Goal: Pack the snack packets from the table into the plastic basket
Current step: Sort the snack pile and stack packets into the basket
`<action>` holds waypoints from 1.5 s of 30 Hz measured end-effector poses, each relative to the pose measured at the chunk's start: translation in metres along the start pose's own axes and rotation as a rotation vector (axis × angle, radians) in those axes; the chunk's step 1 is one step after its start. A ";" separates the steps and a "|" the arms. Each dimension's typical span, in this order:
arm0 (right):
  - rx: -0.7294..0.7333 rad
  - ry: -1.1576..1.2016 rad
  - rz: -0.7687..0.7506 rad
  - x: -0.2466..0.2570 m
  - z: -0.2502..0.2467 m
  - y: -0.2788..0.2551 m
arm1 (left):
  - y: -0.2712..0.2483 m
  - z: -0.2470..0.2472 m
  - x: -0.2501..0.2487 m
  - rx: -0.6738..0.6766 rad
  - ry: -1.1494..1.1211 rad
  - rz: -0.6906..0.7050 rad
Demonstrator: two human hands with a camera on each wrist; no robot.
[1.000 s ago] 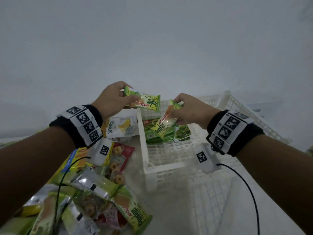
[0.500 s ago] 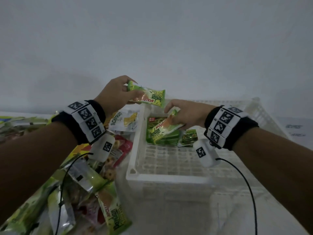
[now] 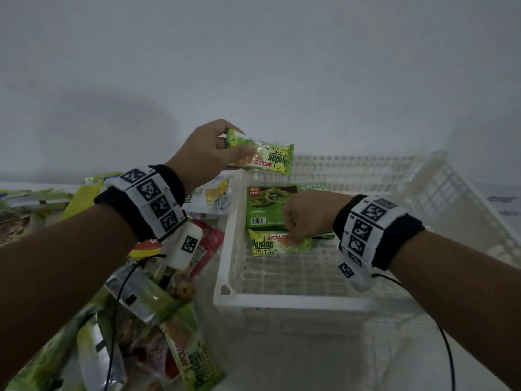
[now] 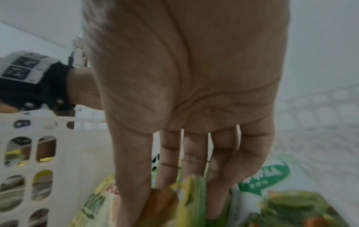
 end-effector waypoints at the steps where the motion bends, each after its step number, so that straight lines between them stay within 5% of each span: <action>1: -0.003 -0.032 0.006 0.001 -0.001 0.000 | 0.000 0.000 0.000 0.005 -0.002 0.001; 11: -0.098 -0.227 -0.046 0.027 -0.004 0.000 | -0.006 -0.010 0.003 0.013 -0.032 0.018; 18: 0.042 -0.457 -0.125 0.050 0.017 0.011 | -0.010 -0.016 0.007 0.010 -0.046 0.018; 34: -0.108 -0.399 -0.219 0.055 0.014 0.013 | -0.016 -0.017 0.012 -0.008 -0.014 -0.004; 38: -0.332 -0.431 -0.232 0.056 -0.013 -0.009 | -0.018 -0.017 0.010 -0.005 0.016 0.009; 43: -0.903 -0.288 -0.182 0.042 -0.060 -0.043 | -0.020 -0.016 0.003 -0.025 0.039 0.035; 45: -1.023 -0.138 -0.100 0.028 -0.064 -0.047 | -0.022 -0.013 -0.001 -0.028 0.020 0.045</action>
Point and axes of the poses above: each hand's wrist, its own y-axis towards the middle knuckle, its own z-axis out of the palm, x = y × z, the point moved 6 cm from there along y, towards the middle knuckle, and after that the axes turned 5 degrees about -z, right-handed, at the moved point
